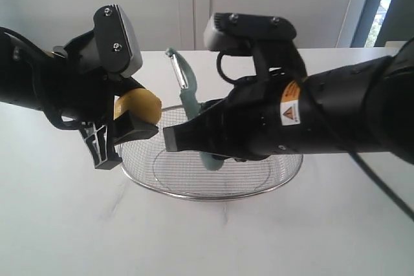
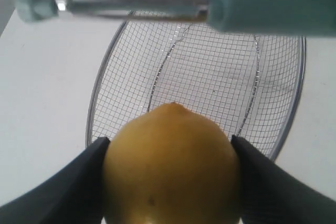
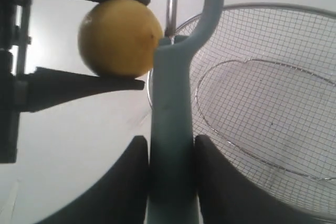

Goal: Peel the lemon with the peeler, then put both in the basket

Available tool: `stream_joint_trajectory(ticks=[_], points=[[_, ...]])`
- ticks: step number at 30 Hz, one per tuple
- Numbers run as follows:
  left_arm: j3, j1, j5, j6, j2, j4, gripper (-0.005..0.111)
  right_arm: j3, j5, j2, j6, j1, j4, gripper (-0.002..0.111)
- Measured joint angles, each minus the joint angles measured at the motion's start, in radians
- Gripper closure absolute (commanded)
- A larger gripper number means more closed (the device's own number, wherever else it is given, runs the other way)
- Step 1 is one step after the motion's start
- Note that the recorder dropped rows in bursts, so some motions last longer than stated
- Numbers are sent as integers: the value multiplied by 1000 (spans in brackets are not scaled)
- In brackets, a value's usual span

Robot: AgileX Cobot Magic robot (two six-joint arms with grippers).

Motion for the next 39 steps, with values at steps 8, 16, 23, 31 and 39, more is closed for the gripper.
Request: stream_joint_trajectory(ticks=[8,16,23,31,39], points=[[0,0,0,0,0,0,107,0,137,-186,39,-22,-171,108],[0,0,3,0,0,0,107,49,295,-236,344,-145,-583,108],[0,0,3,0,0,0,107,154,-49,11,363,-246,-482,108],[0,0,1,0,0,0,107,149,-160,202,-307,-248,271,108],[0,0,-1,-2,0,0,107,97,37,202,-1198,-244,1154,108]])
